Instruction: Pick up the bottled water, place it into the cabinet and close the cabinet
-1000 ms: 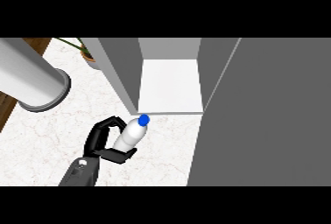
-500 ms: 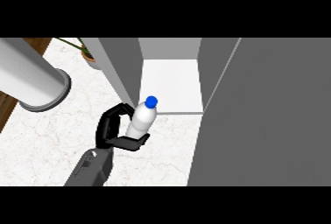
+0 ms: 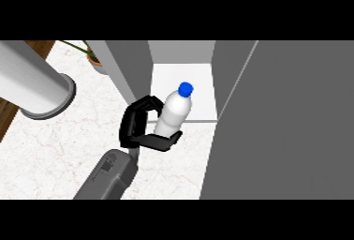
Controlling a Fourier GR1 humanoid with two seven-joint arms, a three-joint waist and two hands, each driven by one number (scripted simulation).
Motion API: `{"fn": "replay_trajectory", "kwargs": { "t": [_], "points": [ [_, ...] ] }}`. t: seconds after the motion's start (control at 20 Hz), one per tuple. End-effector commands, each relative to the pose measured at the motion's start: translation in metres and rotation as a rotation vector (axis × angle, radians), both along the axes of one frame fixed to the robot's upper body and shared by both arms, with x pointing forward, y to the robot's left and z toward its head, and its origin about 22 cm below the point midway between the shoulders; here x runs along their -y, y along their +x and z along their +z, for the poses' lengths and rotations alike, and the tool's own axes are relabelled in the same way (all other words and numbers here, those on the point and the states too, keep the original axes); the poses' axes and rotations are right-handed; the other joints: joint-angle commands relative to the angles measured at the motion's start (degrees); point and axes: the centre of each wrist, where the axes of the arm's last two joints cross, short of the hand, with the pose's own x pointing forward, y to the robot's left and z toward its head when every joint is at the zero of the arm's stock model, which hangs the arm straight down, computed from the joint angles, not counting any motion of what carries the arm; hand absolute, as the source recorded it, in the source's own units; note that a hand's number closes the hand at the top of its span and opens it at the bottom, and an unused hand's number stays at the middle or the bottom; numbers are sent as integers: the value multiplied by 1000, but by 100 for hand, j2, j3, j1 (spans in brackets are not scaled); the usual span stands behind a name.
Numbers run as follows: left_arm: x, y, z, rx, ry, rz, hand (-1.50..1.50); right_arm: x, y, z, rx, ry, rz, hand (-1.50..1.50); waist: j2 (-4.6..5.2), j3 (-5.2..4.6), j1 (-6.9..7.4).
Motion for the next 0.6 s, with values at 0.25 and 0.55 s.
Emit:
{"fn": "replay_trajectory", "kwargs": {
  "t": [0.25,0.55],
  "points": [
    [34,17,24,-10,63,48,150,5,-24,8,45,20,-33,-150,10,0,-55],
    [54,36,44,-56,92,69,150,14,-25,11,51,10,-17,-150,22,0,-93]
  ]
}}
